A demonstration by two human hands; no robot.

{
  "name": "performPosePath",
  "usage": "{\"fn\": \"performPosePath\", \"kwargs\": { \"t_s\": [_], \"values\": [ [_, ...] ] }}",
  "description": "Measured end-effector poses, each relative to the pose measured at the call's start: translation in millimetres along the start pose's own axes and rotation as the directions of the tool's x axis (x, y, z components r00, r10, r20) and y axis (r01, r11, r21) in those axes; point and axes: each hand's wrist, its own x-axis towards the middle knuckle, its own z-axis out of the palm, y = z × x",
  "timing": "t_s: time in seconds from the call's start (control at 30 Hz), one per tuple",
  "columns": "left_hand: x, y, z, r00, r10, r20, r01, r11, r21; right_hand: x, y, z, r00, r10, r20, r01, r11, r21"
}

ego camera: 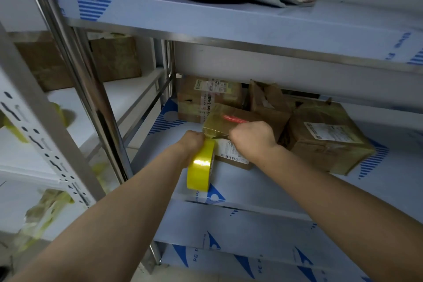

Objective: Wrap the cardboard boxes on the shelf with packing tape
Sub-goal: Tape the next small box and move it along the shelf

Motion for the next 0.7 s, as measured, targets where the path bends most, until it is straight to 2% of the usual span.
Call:
{"fn": "performPosePath", "kwargs": {
  "t_s": [0.13,0.23,0.3,0.4,0.53,0.6,0.63,0.7],
  "values": [
    [-1,0,2,0.999,-0.006,0.033,0.007,1.000,-0.020,-15,11,25,0.997,0.069,-0.019,-0.062,0.964,0.258],
    [-4,1,3,0.999,-0.003,0.049,0.003,1.000,-0.009,-39,16,53,0.984,0.179,-0.010,-0.150,0.855,0.496],
    [-4,0,4,0.998,-0.011,0.055,0.012,1.000,-0.014,-52,18,79,0.968,0.251,0.000,-0.207,0.798,0.566],
    [-7,1,4,0.998,-0.021,0.059,0.022,1.000,-0.022,-67,17,115,0.950,0.289,0.114,-0.299,0.750,0.590],
    [-9,2,5,0.999,-0.007,0.054,0.007,1.000,0.009,-73,21,136,0.951,0.252,0.177,-0.307,0.810,0.500],
    [-12,3,5,0.999,-0.008,0.043,0.007,1.000,0.024,-71,24,132,0.956,0.228,0.183,-0.284,0.874,0.393],
    [-13,3,5,0.999,-0.010,0.040,0.008,0.999,0.032,-70,26,127,0.966,0.241,0.097,-0.260,0.892,0.369],
    [-17,5,5,0.999,-0.004,0.040,0.003,0.999,0.034,-65,22,108,0.946,0.262,-0.193,-0.153,0.882,0.446]
  ]
}}
